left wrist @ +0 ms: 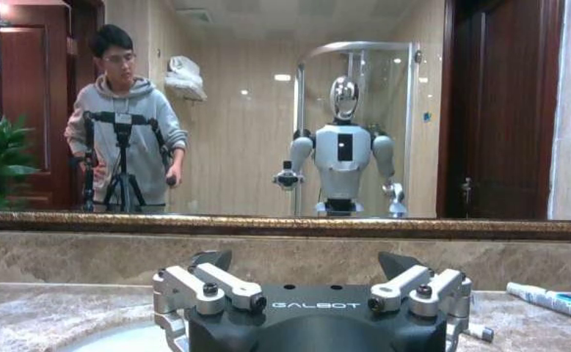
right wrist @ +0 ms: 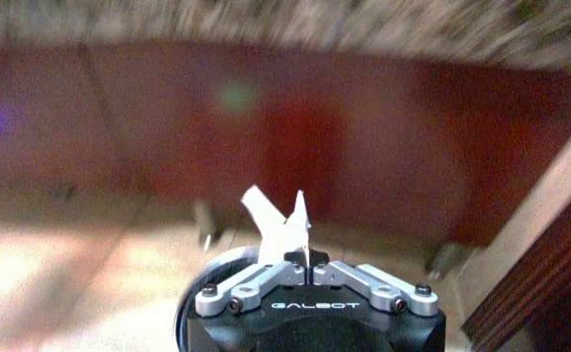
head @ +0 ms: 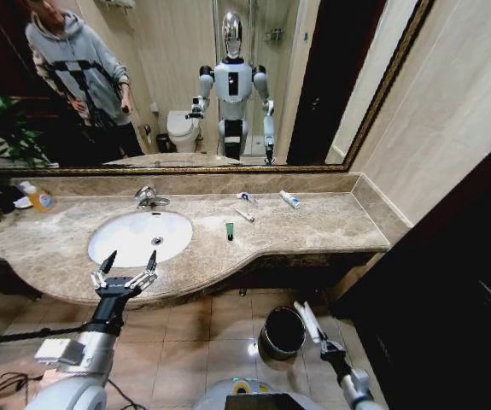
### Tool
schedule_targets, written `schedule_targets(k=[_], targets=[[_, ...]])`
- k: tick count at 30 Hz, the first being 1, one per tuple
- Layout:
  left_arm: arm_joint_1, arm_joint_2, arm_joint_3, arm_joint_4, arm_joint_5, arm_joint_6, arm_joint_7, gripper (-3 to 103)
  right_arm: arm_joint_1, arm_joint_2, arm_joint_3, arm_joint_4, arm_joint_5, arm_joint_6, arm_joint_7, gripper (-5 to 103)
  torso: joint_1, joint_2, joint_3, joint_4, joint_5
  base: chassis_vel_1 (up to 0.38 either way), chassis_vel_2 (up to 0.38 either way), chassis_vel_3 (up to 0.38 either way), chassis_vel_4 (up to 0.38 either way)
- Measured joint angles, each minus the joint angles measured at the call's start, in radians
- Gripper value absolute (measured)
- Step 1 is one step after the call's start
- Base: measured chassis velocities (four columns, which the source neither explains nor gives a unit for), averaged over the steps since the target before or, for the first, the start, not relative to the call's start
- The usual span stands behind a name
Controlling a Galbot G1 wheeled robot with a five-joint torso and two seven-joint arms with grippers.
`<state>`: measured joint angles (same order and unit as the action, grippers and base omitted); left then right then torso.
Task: Pick up the trash from the sink and place it in the trash bin.
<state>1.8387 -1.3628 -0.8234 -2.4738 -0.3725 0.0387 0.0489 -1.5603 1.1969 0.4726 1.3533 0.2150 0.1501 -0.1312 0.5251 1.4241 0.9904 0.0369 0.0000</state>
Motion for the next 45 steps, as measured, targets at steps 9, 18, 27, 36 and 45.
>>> schedule_targets(k=[9,18,27,36,45], targets=[[0.000,0.000,0.000,0.000,0.000,0.000,0.000,100,0.228,0.030,-0.092,-0.307,-0.159,-0.142,-0.119,0,0.000,0.000,0.000,-0.0001,-0.0002,0.000,0.000,0.000,0.000],[0.000,0.000,0.000,0.000,0.000,0.000,0.000,100,0.446,0.120,-0.124,-0.608,-0.275,-0.083,-0.106,0,0.000,0.000,0.000,-0.0001,0.0000,0.000,0.000,0.000,0.000],[0.000,0.000,0.000,0.000,0.000,0.000,0.000,100,0.558,0.161,-0.089,-0.779,-0.404,-0.062,-0.097,0,0.000,0.000,0.000,0.0000,0.0000,0.000,0.000,0.000,0.000],[0.000,0.000,0.000,0.000,0.000,0.000,0.000,100,0.579,0.169,-0.067,-0.805,-0.439,-0.062,-0.091,25,0.000,0.000,0.000,-0.0001,0.0000,0.000,0.000,0.000,0.000],[0.000,0.000,0.000,0.000,0.000,0.000,0.000,100,0.513,0.132,-0.074,-0.671,-0.399,-0.083,-0.102,58,0.000,0.000,0.000,-0.0001,0.0000,0.000,0.000,0.000,0.000]])
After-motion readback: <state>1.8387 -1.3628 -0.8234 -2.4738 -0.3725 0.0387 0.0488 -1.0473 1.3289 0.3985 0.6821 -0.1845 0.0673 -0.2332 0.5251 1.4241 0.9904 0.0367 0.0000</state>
